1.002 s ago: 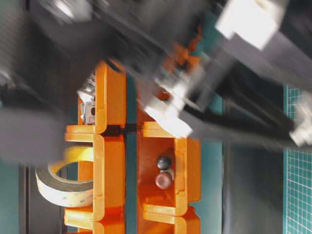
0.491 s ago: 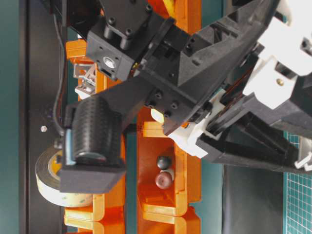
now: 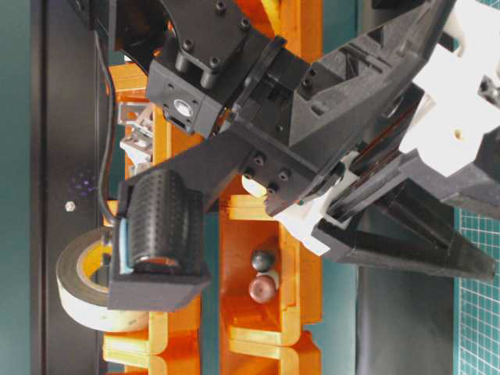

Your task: Pick corner brachets from container rack with right arm.

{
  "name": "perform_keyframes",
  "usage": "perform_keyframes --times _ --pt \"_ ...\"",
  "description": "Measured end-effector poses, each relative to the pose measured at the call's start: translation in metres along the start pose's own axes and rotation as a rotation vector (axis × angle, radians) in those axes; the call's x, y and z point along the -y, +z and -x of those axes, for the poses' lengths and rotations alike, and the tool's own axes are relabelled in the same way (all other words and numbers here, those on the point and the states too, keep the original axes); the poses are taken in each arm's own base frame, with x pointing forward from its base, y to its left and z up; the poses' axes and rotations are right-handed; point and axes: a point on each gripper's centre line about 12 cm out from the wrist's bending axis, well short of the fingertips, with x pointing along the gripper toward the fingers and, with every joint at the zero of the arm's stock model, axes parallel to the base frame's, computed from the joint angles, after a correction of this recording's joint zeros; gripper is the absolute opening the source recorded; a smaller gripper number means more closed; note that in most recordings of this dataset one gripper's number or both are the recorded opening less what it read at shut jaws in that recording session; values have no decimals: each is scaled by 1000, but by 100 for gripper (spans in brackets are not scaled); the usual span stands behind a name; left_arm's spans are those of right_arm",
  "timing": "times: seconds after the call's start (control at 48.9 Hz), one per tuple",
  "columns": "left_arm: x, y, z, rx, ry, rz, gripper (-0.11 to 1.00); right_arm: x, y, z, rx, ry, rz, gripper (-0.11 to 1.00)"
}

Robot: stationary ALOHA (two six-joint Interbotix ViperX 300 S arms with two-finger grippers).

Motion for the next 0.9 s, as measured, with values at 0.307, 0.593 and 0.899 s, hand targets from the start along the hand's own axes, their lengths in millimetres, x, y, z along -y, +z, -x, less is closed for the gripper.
perform_keyframes --times 0.307,0.593,0.899 --pt "0 3 8 25 0 0 1 0 2 14 8 0 -11 77" --pt "-1 -8 12 0 5 3 1 -20 6 78 81 24 -39 77" --pt "1 -16 15 -3 -9 0 1 -19 -7 161 290 29 -177 76"
